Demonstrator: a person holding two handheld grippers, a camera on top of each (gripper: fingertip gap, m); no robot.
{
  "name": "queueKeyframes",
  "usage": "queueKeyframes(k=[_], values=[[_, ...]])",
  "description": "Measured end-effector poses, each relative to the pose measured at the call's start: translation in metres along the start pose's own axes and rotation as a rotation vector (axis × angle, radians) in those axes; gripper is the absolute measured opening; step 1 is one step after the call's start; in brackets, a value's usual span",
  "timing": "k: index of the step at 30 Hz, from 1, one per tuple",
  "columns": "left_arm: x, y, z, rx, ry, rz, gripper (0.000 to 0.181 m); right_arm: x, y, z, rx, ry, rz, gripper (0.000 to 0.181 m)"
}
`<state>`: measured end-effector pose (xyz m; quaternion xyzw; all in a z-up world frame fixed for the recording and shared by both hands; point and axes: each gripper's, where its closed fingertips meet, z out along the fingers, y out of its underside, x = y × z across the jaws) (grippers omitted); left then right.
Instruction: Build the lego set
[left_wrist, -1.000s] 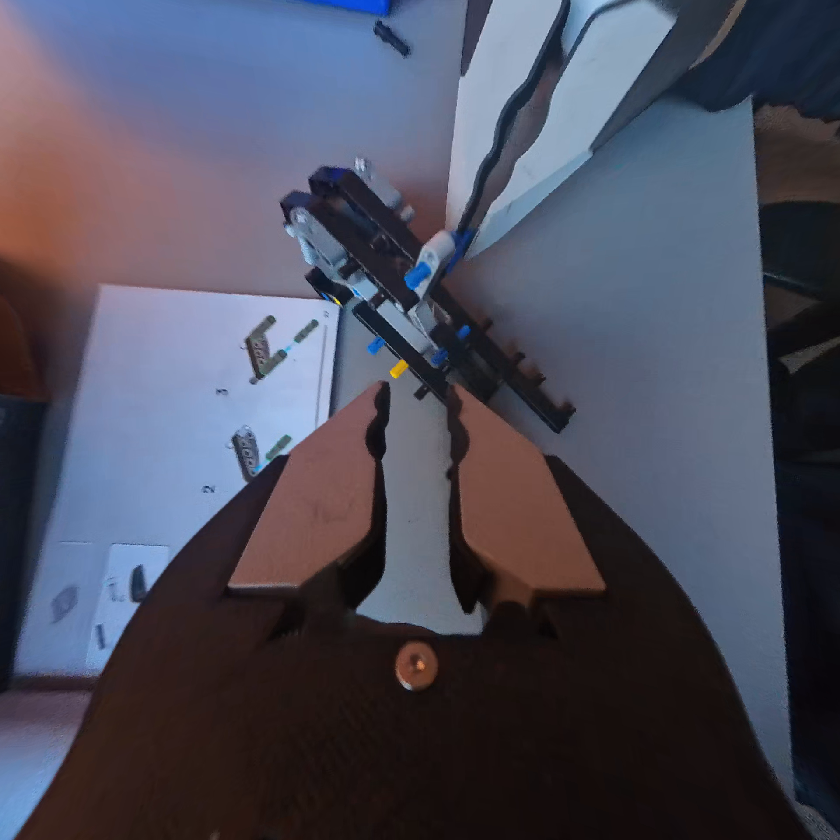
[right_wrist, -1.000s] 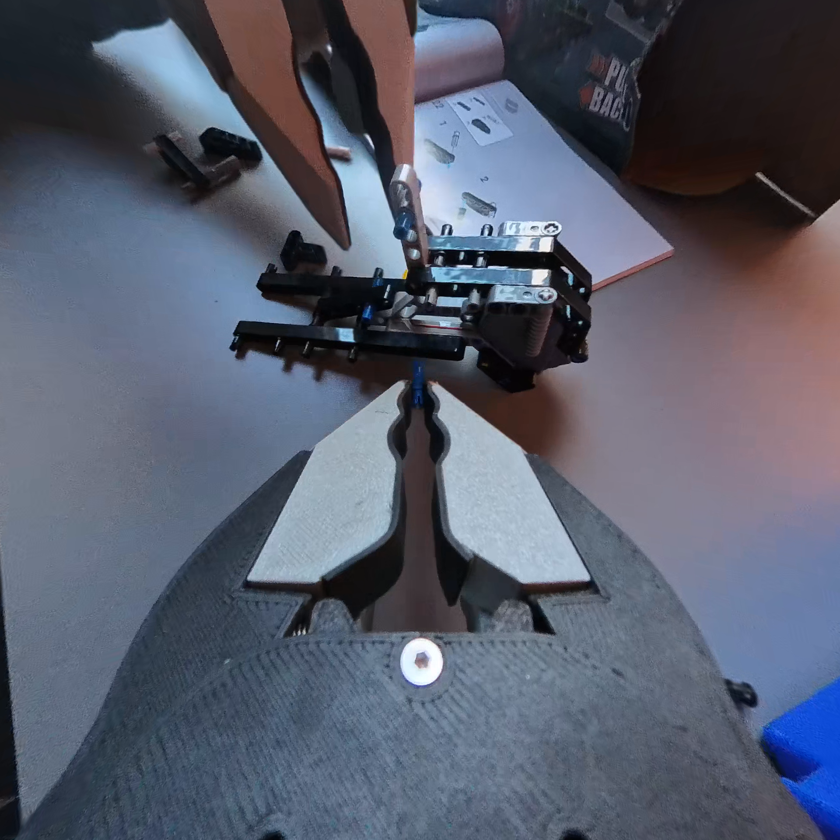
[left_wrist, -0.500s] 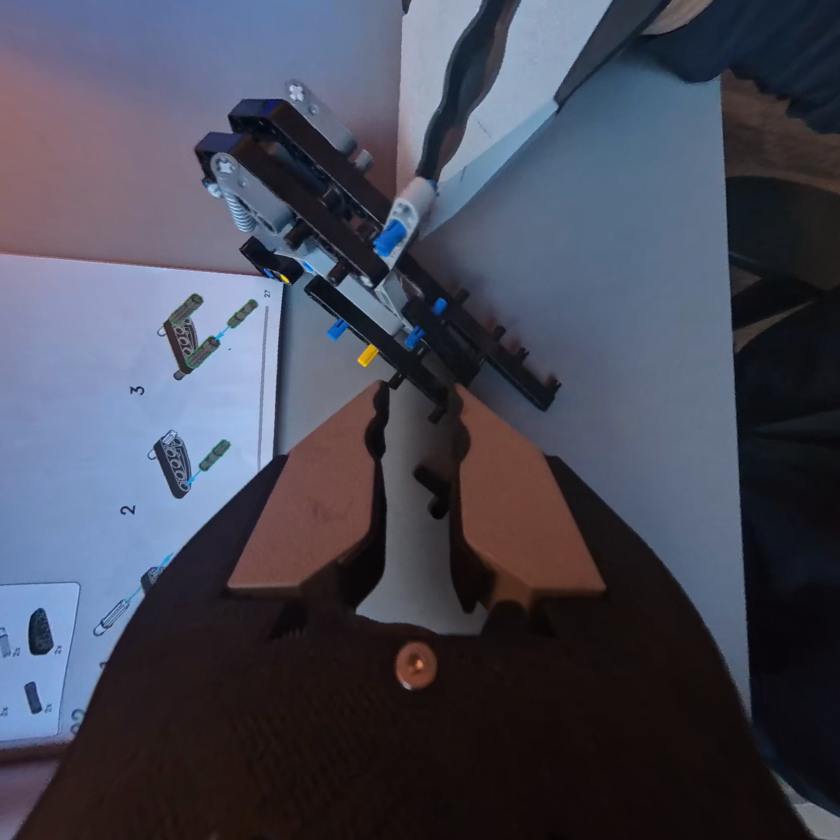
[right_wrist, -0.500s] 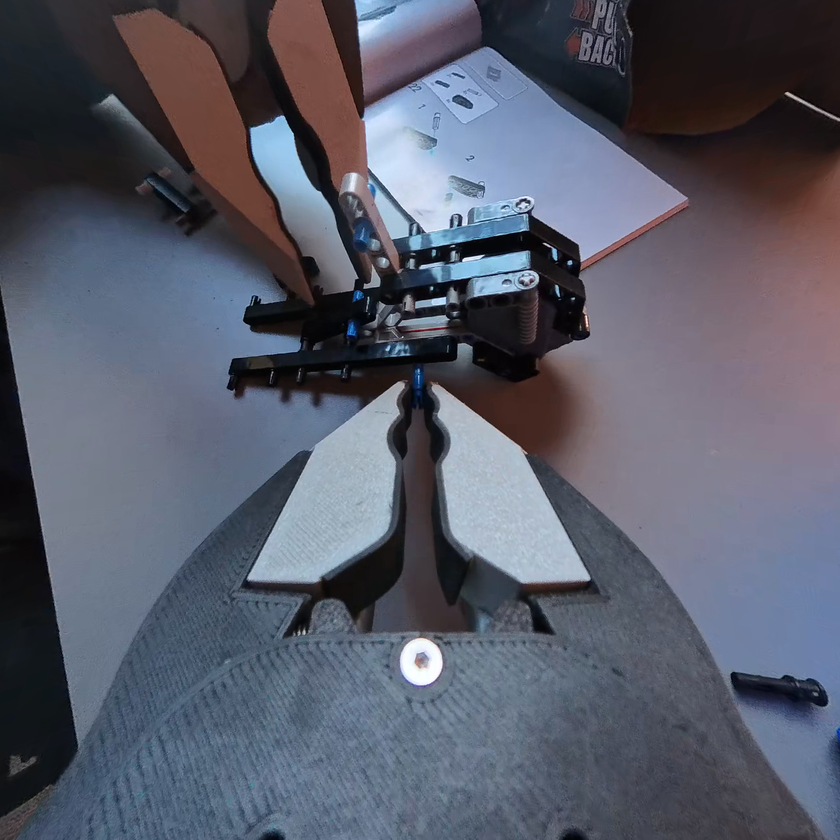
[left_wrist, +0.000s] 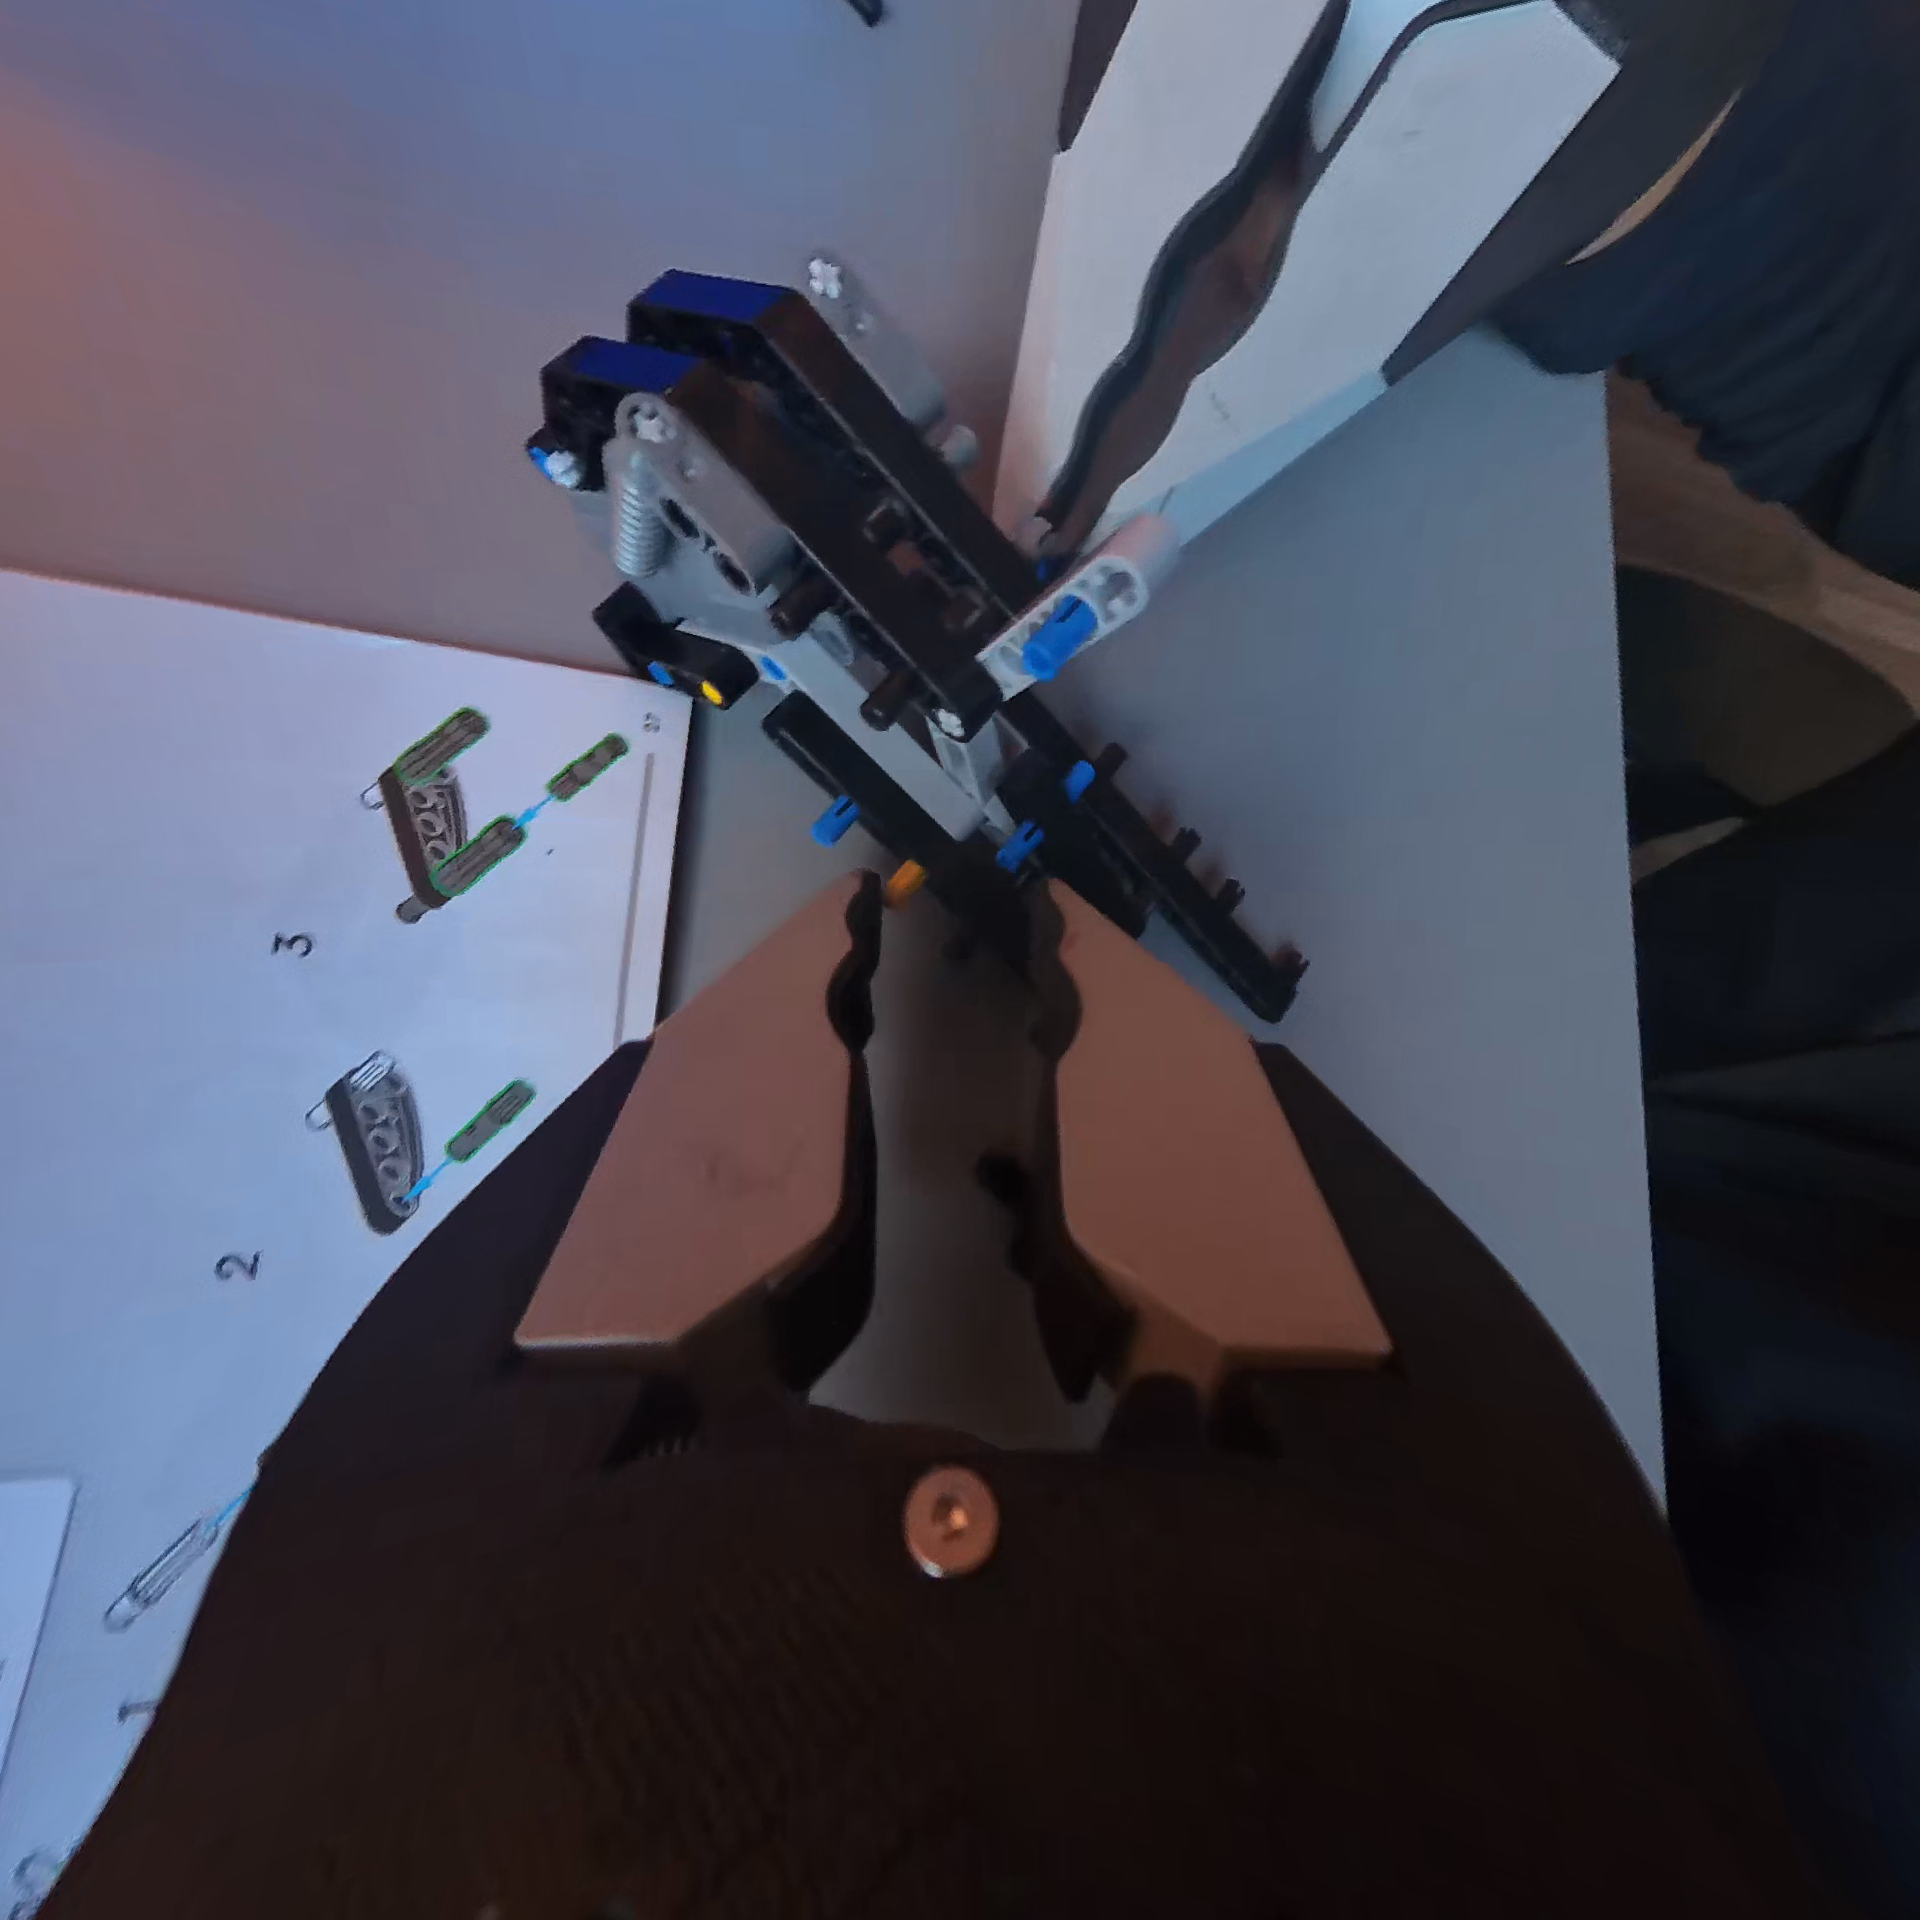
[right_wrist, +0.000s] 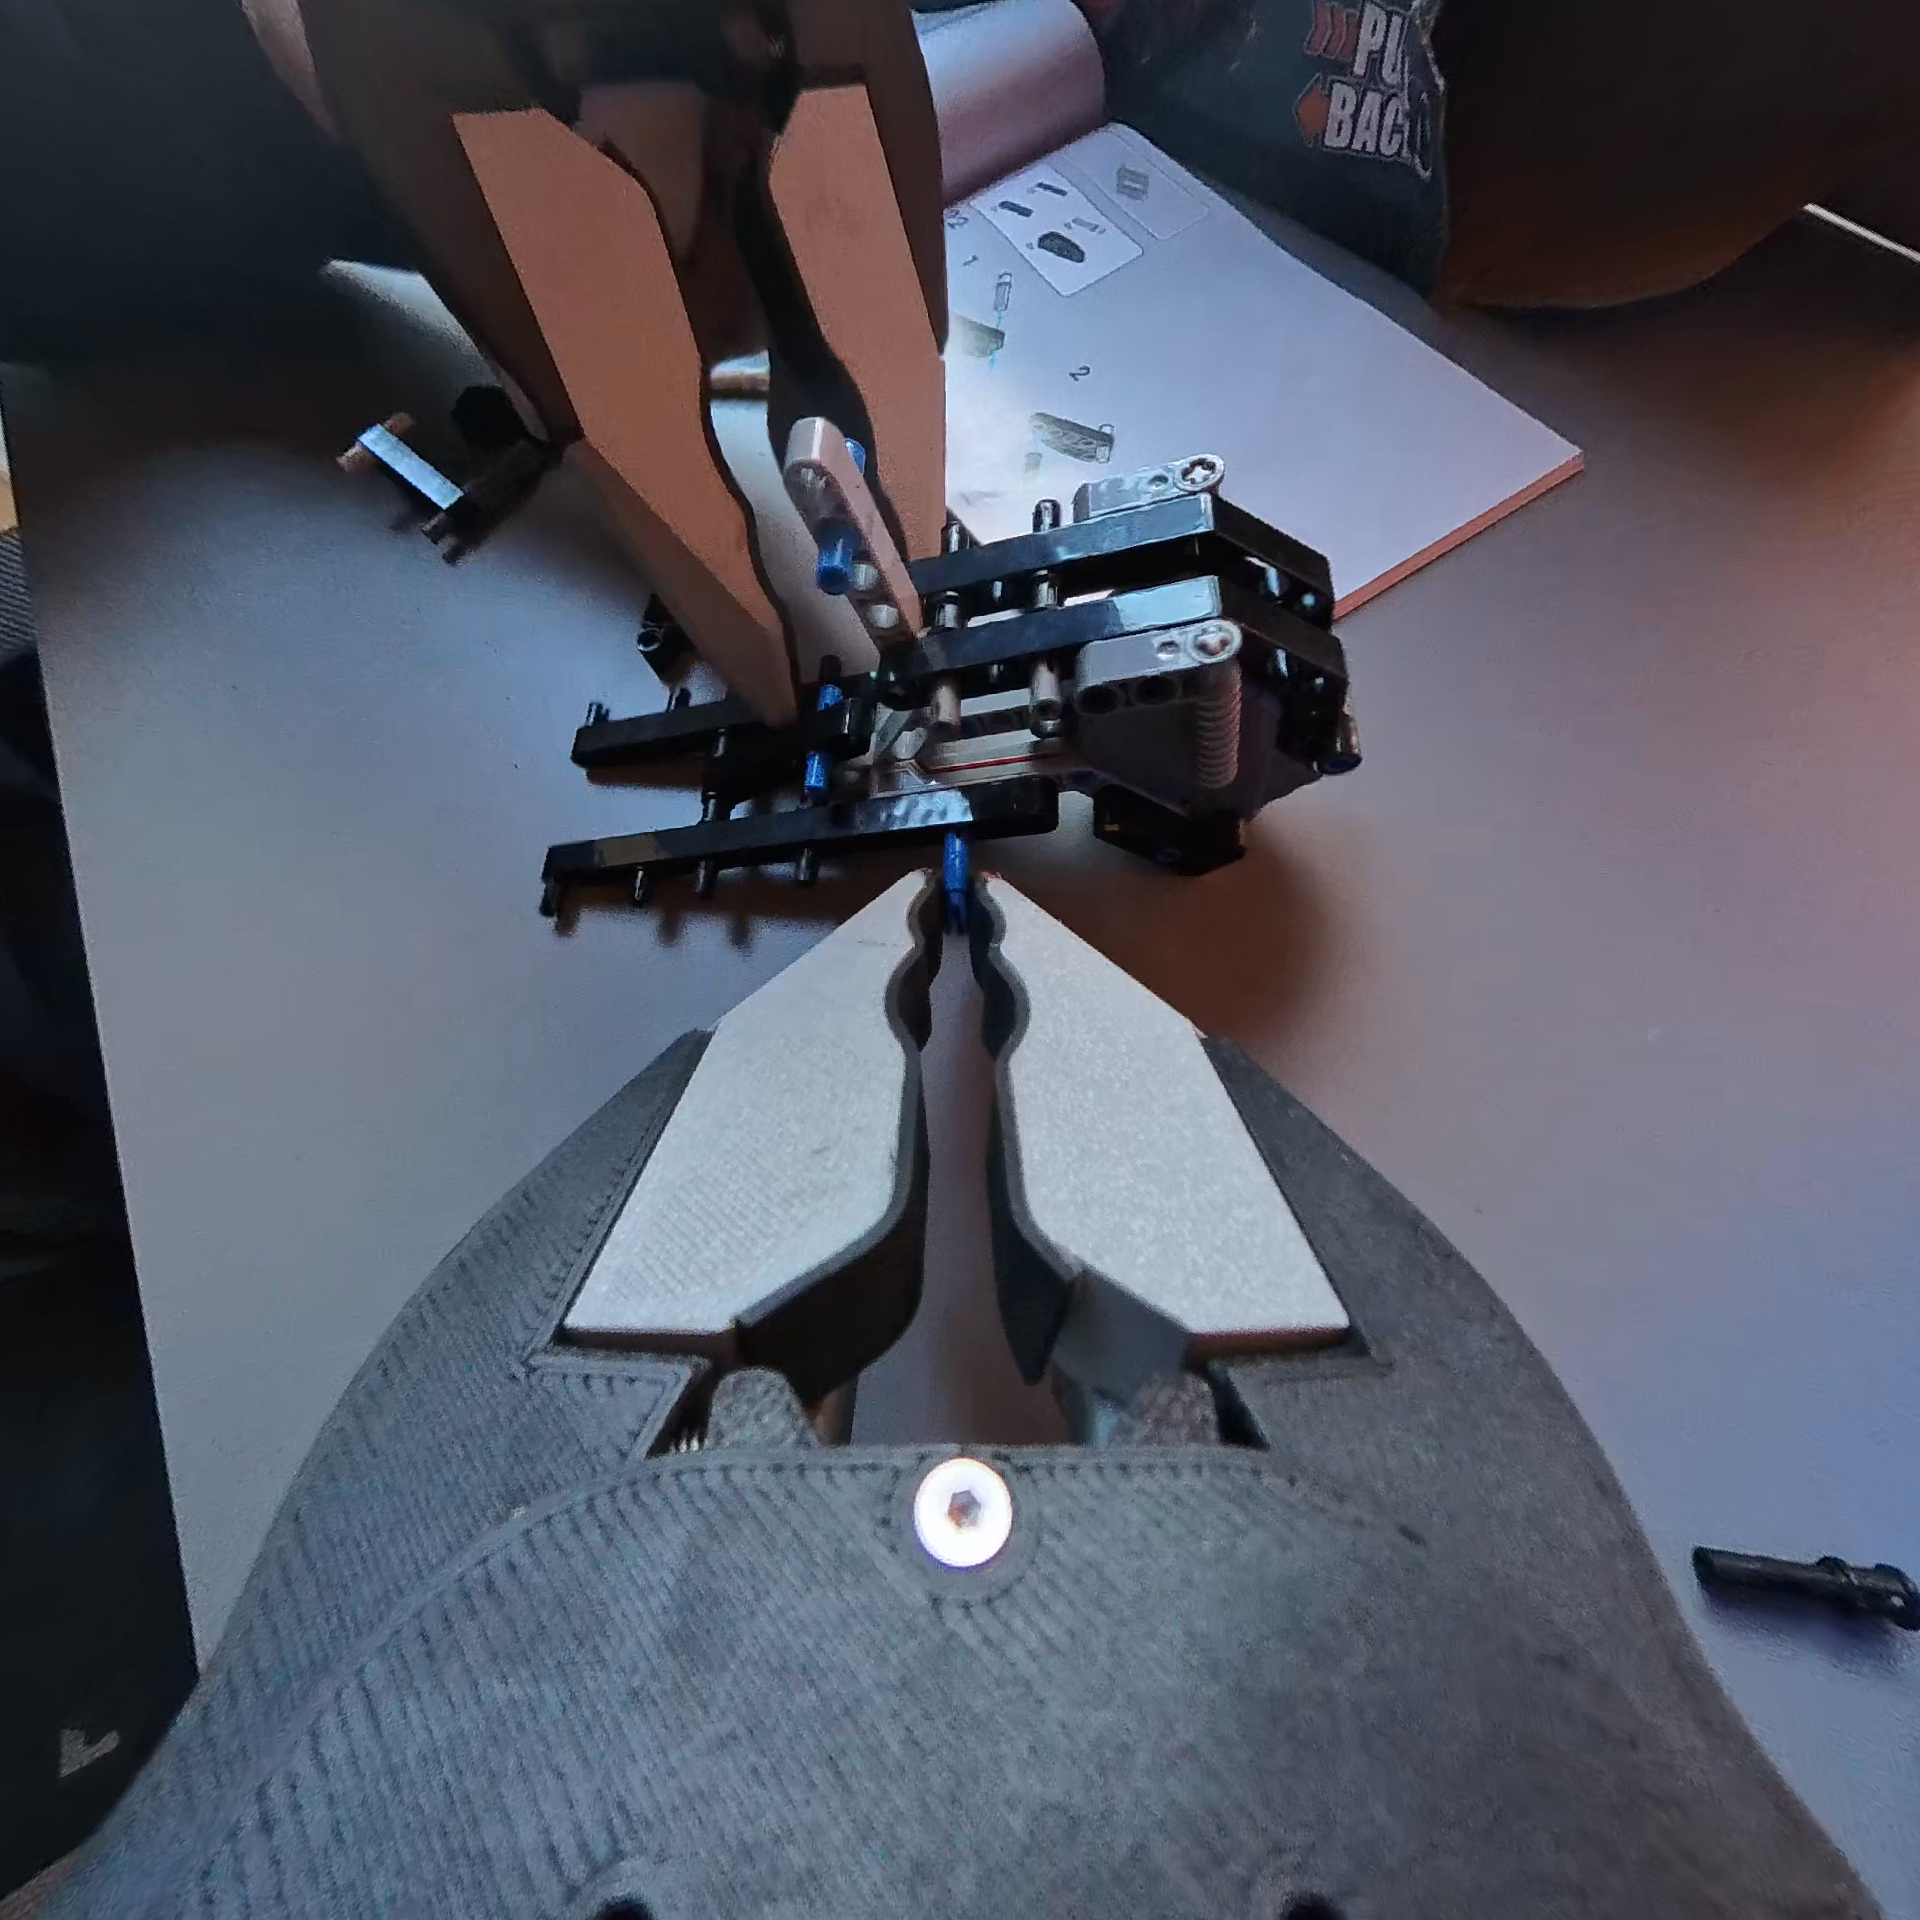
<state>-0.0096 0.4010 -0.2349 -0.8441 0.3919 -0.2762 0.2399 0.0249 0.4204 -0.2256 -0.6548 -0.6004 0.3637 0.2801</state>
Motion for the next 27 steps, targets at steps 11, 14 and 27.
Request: queueKeyframes(k=[11,14,27], values=[[0.017,0.004,0.003,0.036,0.15,-0.139,0.022,-0.005,0.001,0.001,-0.005,-0.064,0.019,0.002],[0.019,0.004,0.003,0.05,0.151,-0.148,0.021,-0.009,0.001,0.0,-0.008,-0.074,-0.01,0.002],[0.021,-0.002,0.009,0.144,0.05,-0.143,0.024,-0.005,0.004,-0.002,-0.023,-0.126,0.014,0.002]])
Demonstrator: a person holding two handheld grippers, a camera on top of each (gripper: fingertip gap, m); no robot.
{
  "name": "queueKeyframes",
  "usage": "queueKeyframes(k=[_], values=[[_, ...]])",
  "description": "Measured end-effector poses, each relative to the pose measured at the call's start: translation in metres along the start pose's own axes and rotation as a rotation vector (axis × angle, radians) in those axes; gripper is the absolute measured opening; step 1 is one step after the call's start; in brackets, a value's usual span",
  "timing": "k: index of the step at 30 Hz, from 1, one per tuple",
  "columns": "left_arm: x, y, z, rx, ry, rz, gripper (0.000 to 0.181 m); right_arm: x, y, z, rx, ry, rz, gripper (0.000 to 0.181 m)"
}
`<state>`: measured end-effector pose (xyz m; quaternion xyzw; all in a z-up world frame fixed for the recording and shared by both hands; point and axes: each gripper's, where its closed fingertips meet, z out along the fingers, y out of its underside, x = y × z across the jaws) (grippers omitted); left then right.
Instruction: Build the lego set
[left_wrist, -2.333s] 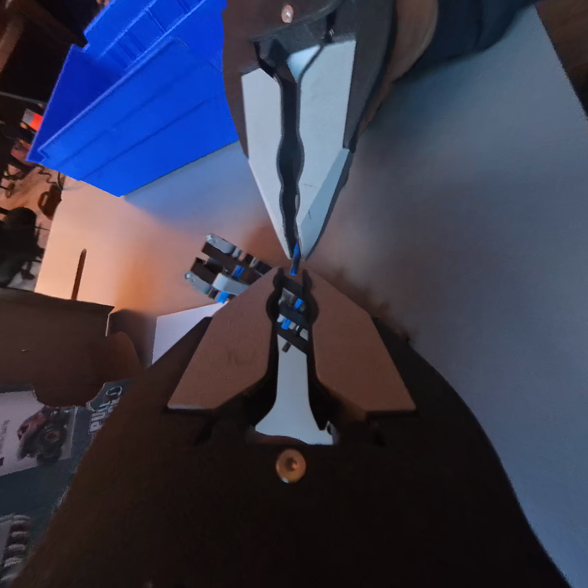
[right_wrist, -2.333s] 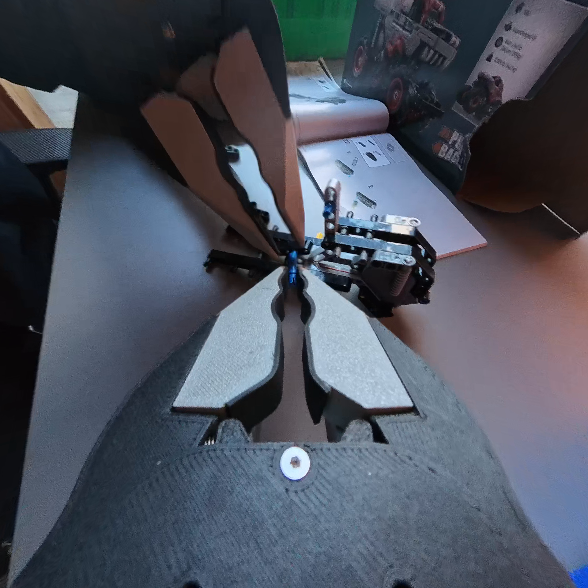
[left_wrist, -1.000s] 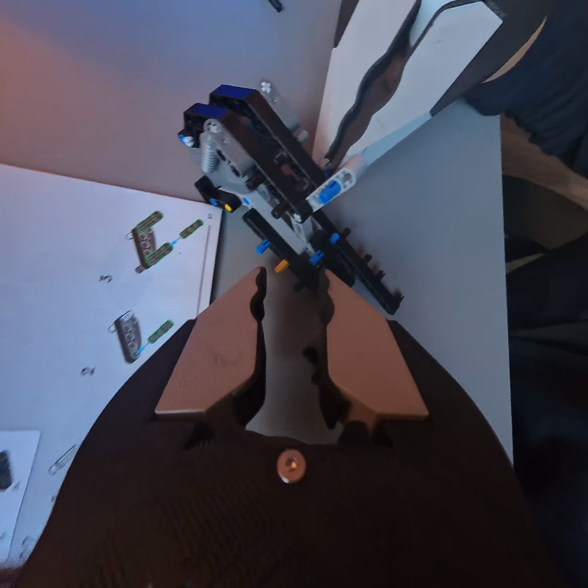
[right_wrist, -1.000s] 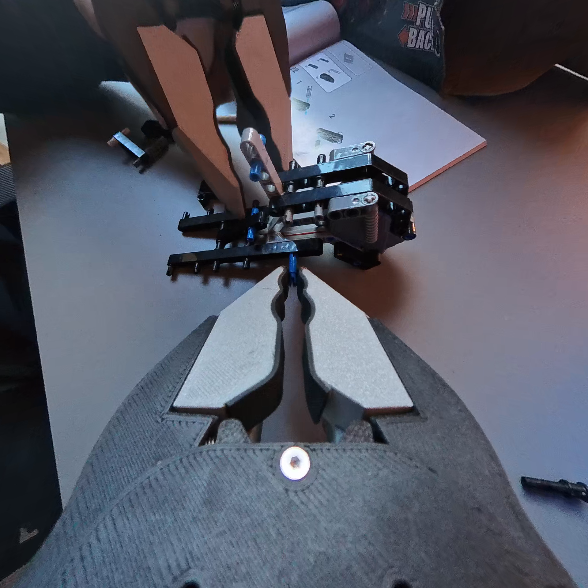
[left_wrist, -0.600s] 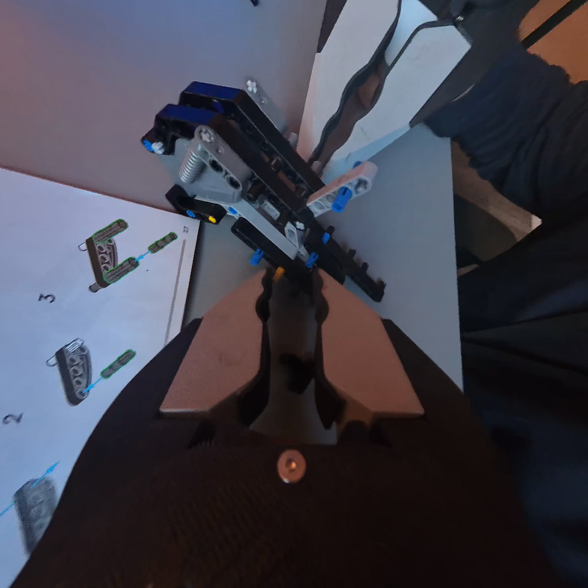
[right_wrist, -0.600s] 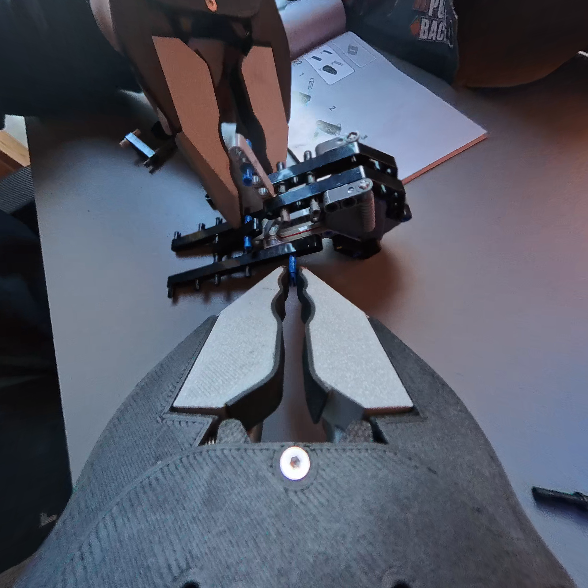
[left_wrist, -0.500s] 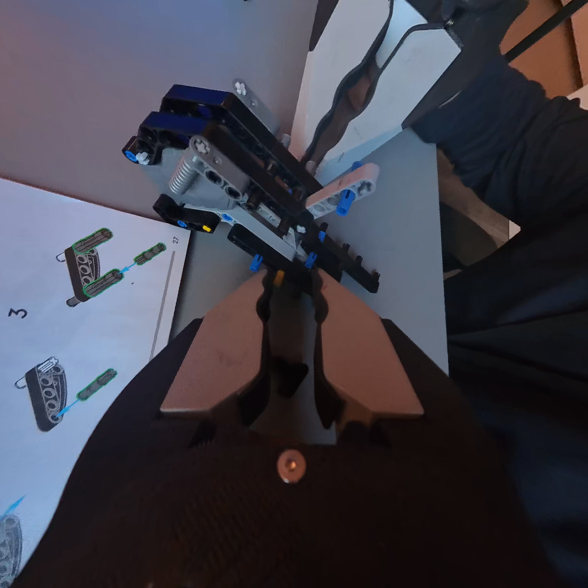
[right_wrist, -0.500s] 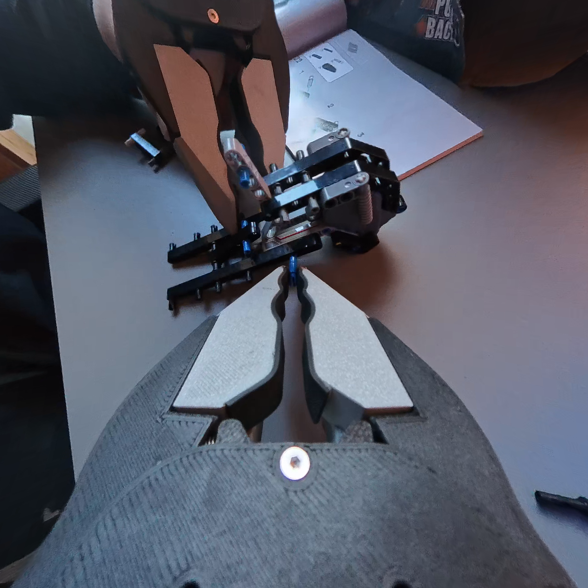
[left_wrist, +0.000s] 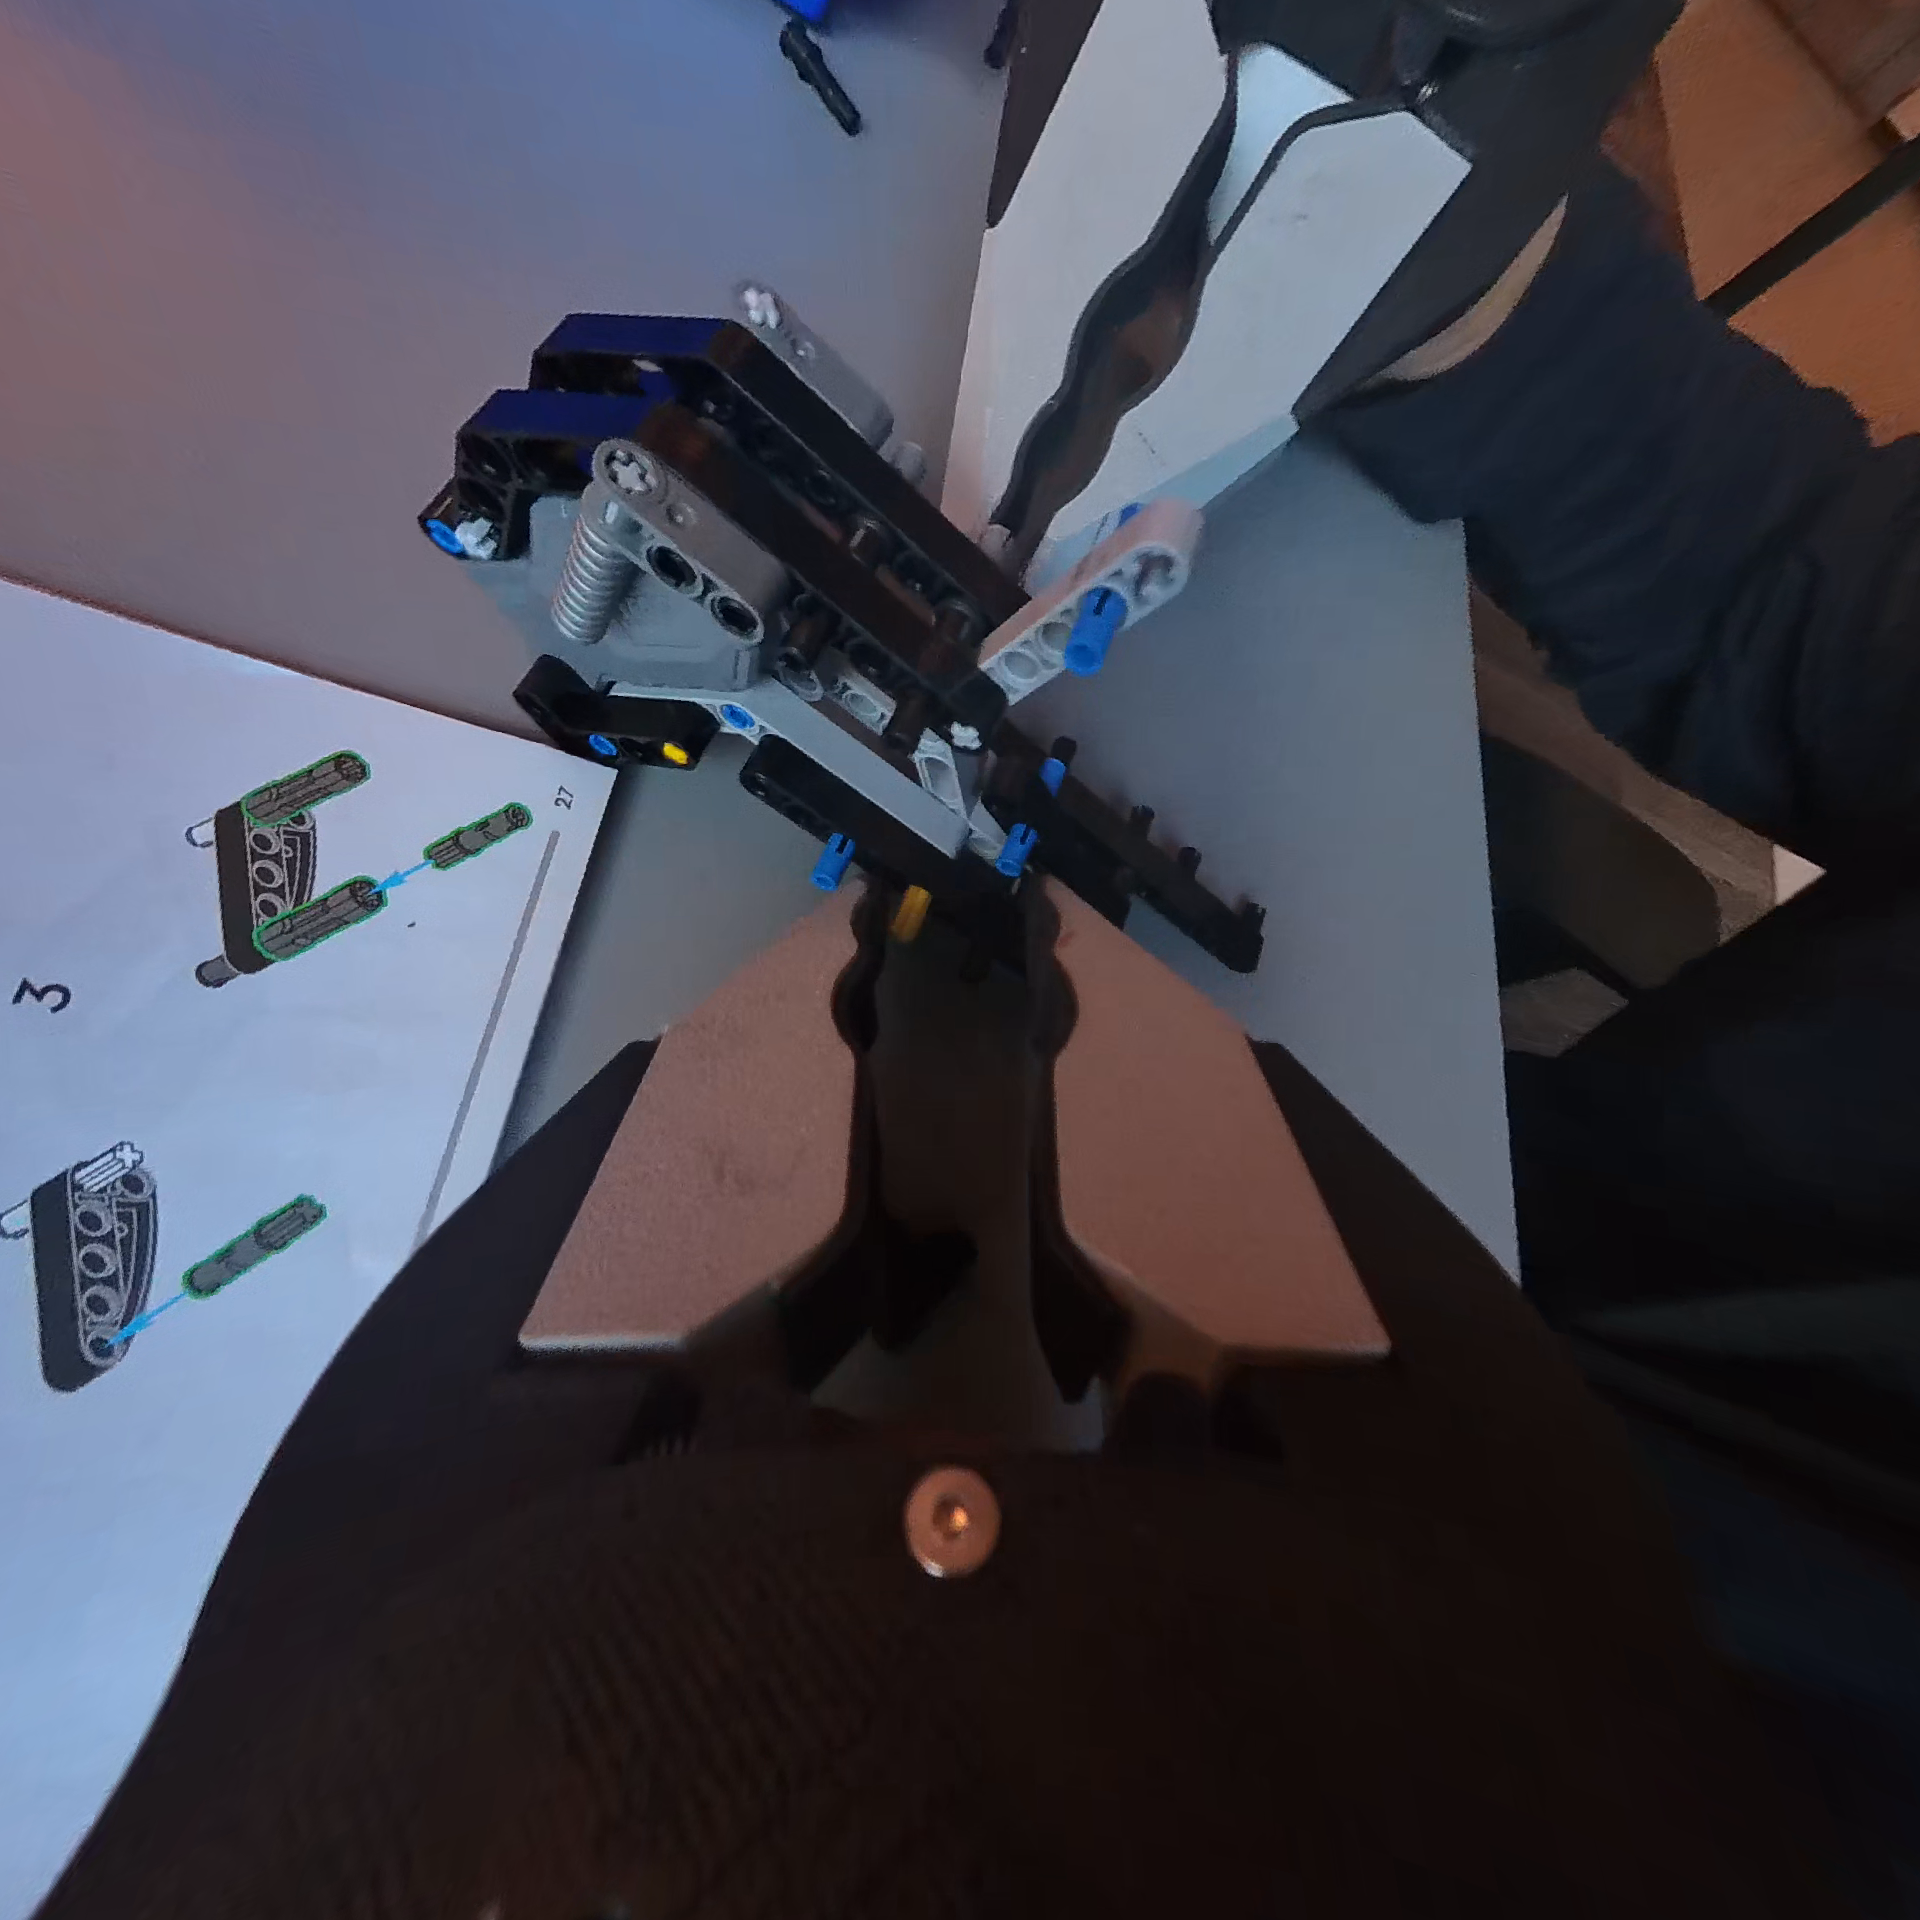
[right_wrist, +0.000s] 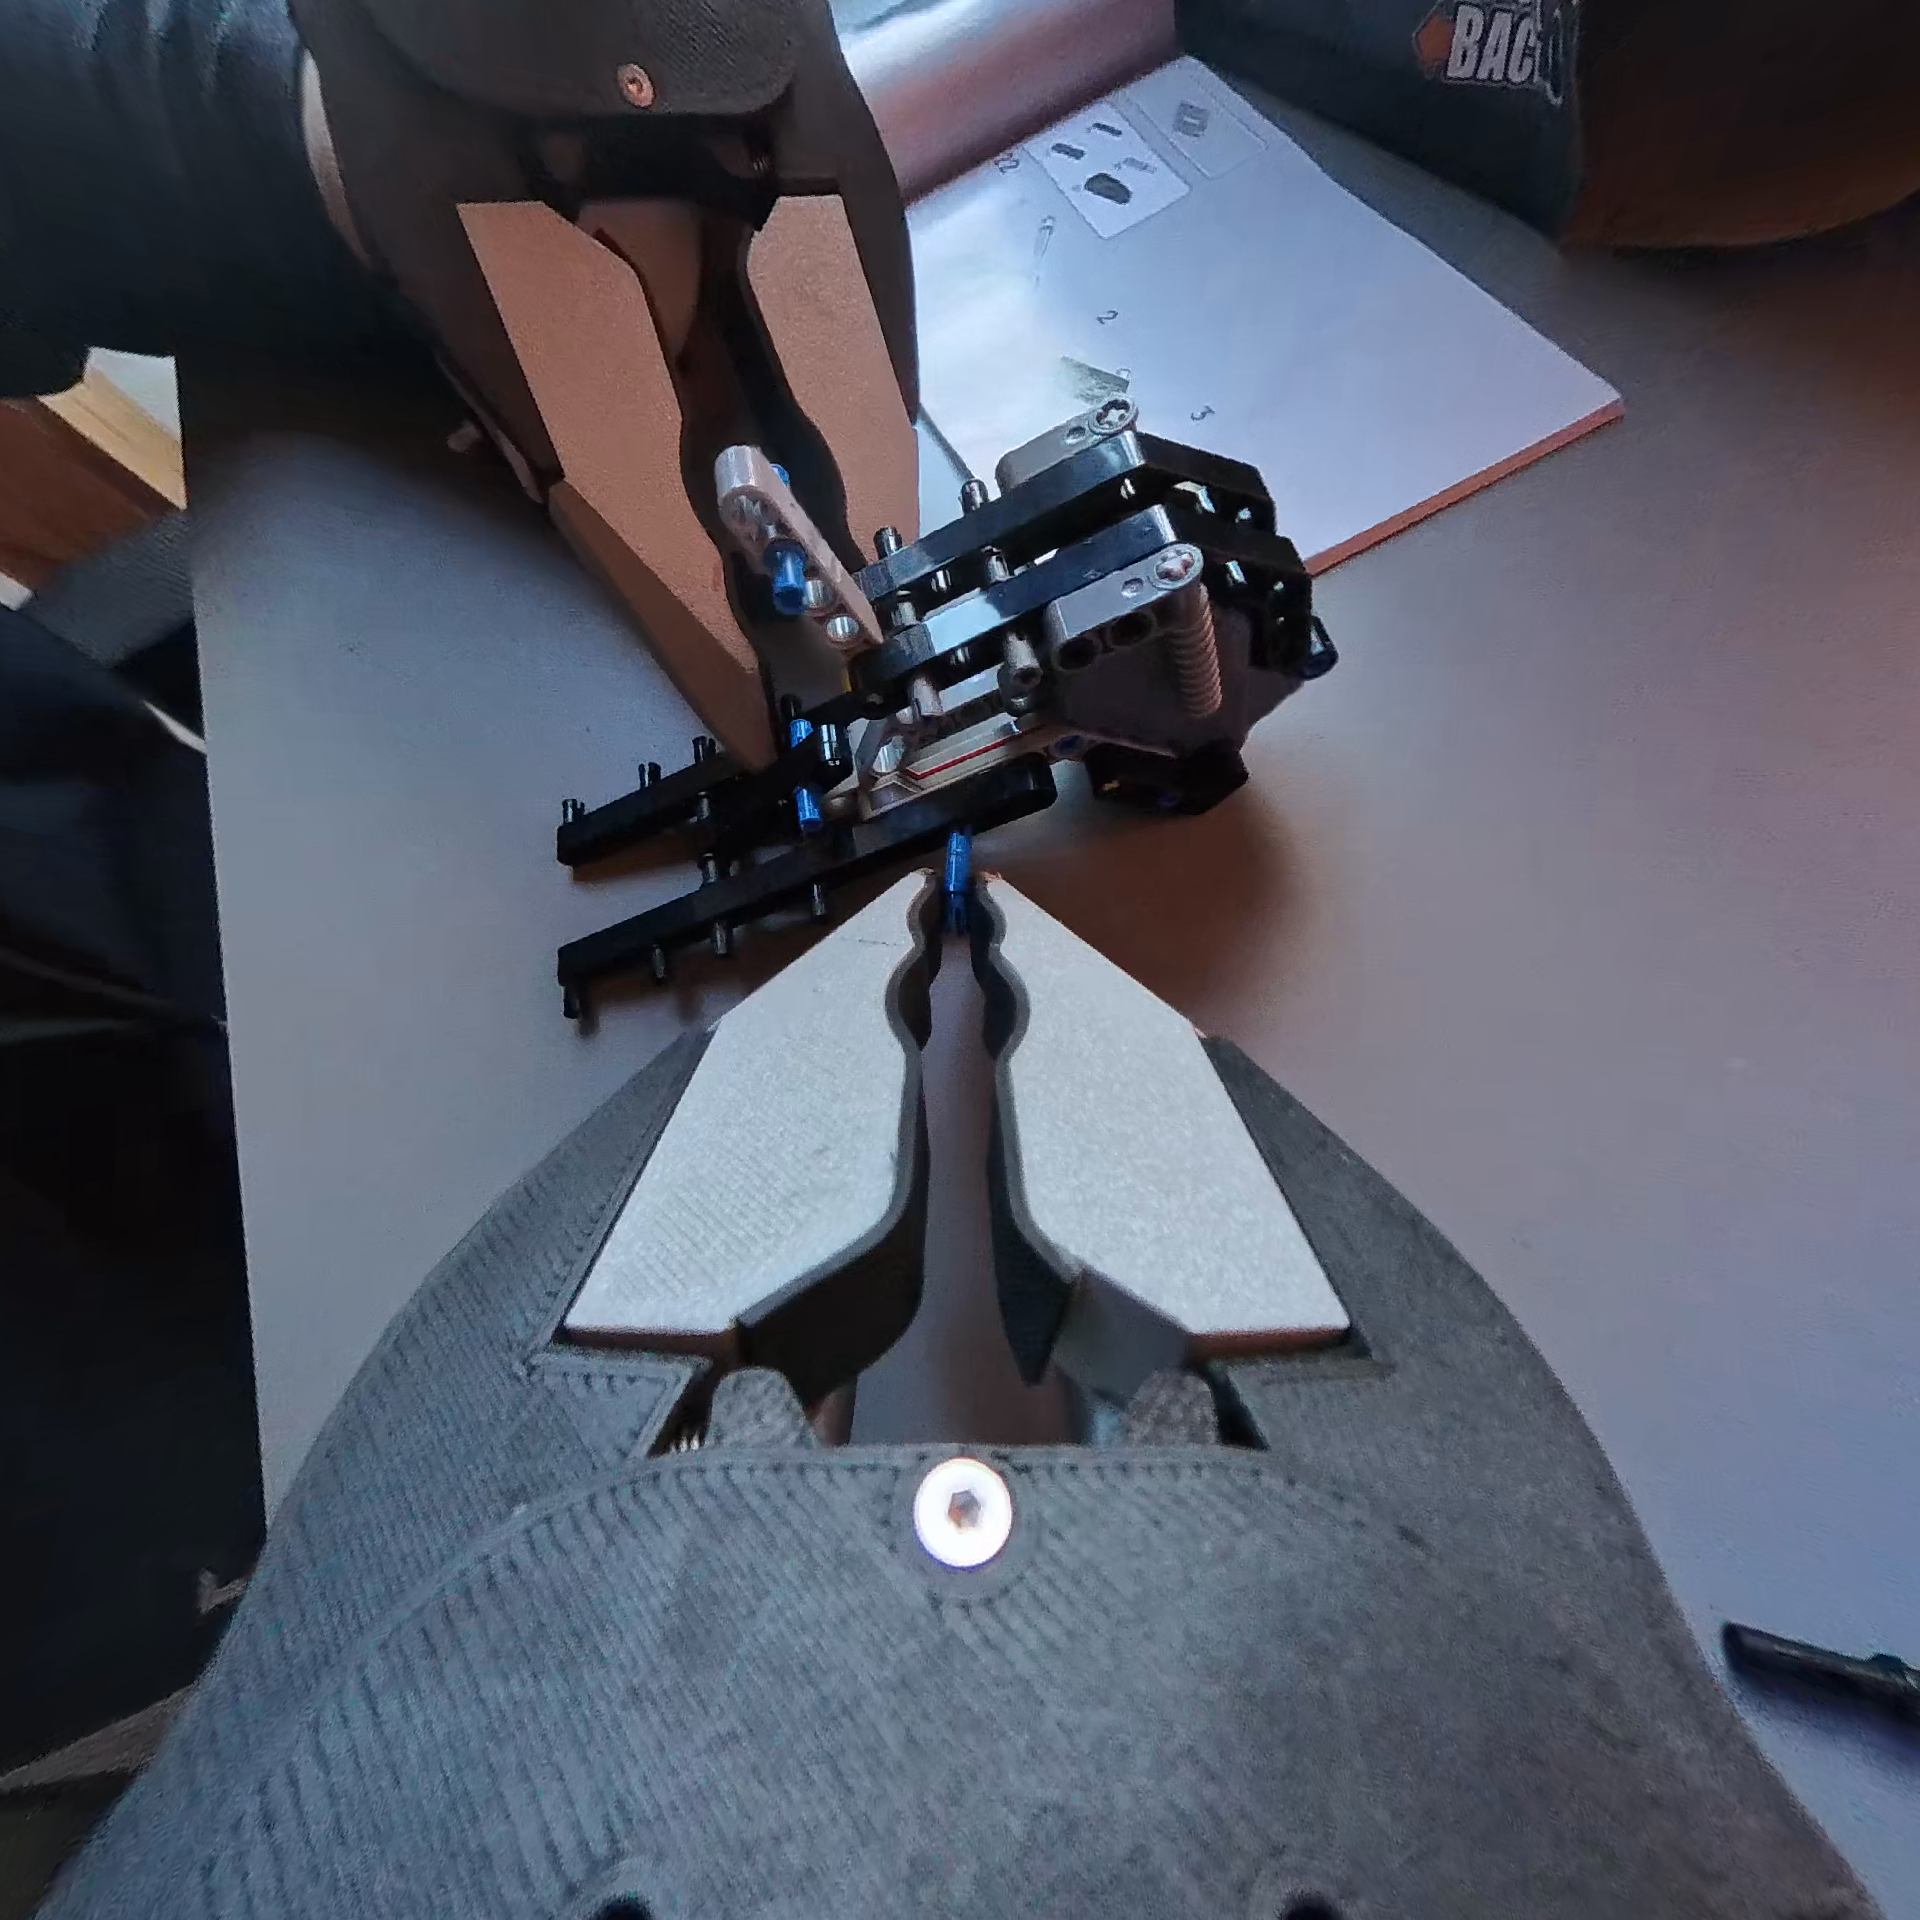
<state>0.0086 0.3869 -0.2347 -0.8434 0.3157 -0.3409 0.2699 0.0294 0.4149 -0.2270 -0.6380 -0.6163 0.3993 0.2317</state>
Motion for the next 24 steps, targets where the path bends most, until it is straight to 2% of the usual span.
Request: queueKeyframes(k=[12,19,24], values=[[-0.003,0.001,-0.006,0.005,0.04,-0.001,0.026,0.0,0.002,0.004,-0.025,-0.005,-0.02,0.002],[-0.006,-0.003,-0.016,0.027,0.115,-0.094,0.035,0.0,0.002,0.003,-0.024,-0.005,-0.019,0.002],[-0.015,-0.007,-0.01,0.021,0.138,-0.157,0.028,0.0,0.002,0.003,-0.023,0.002,-0.025,0.002]])
